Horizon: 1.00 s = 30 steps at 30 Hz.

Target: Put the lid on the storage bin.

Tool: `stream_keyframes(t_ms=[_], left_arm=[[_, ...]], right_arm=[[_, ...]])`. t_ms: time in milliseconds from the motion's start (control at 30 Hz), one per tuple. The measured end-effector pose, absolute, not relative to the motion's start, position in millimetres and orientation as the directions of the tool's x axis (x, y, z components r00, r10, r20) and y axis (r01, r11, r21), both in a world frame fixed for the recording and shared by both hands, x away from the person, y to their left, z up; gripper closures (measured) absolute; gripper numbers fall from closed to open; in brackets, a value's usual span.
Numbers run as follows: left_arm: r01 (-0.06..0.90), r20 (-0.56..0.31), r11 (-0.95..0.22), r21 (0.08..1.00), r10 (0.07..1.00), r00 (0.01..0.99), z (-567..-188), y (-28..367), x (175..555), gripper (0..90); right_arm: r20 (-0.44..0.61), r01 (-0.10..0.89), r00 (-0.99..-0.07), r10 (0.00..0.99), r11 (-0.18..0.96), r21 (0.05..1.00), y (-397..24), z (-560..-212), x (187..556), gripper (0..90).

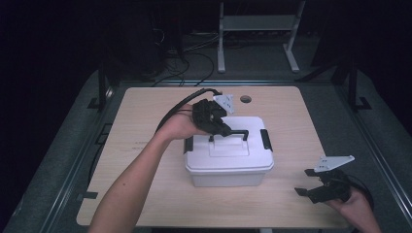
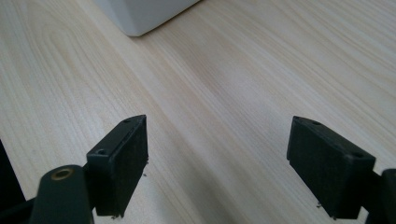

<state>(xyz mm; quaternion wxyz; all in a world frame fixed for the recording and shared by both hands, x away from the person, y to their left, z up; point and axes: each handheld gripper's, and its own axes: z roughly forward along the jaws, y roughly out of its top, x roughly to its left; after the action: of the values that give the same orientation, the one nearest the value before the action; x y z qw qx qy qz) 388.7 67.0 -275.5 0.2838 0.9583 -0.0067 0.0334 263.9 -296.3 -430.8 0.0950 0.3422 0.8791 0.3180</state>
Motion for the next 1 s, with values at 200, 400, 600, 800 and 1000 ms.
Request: stream_keyframes(t_ms=[200,400,600,800,1000], left_arm=[[-0.026,0.059,-0.835,0.55,0.007,0.998,-281.0,68.1,388.7,83.9],[-0.027,0.053,-0.827,0.561,0.003,0.999,-275.0,74.8,383.9,71.9],[-0.014,0.049,-0.81,0.587,0.018,0.999,-272.0,89.5,377.3,65.4],[-0.002,0.046,-0.796,0.606,0.032,0.998,-272.8,111.2,373.5,65.2],[0.007,0.046,-0.796,0.606,0.043,0.998,-273.3,126.8,368.4,65.2]], right_arm=[[0.046,0.534,-0.754,0.656,0.571,0.623,-293.4,-430.7,265.3,20.0],[0.049,0.537,-0.755,0.654,0.574,0.618,-291.5,-431.8,266.3,19.7],[0.043,0.533,-0.753,0.657,0.57,0.625,-291.4,-429.6,264.6,19.7],[0.039,0.533,-0.753,0.656,0.576,0.62,-289.7,-430.1,263.7,19.7],[0.035,0.536,-0.75,0.66,0.577,0.617,-289.2,-429.4,262.1,19.7]])
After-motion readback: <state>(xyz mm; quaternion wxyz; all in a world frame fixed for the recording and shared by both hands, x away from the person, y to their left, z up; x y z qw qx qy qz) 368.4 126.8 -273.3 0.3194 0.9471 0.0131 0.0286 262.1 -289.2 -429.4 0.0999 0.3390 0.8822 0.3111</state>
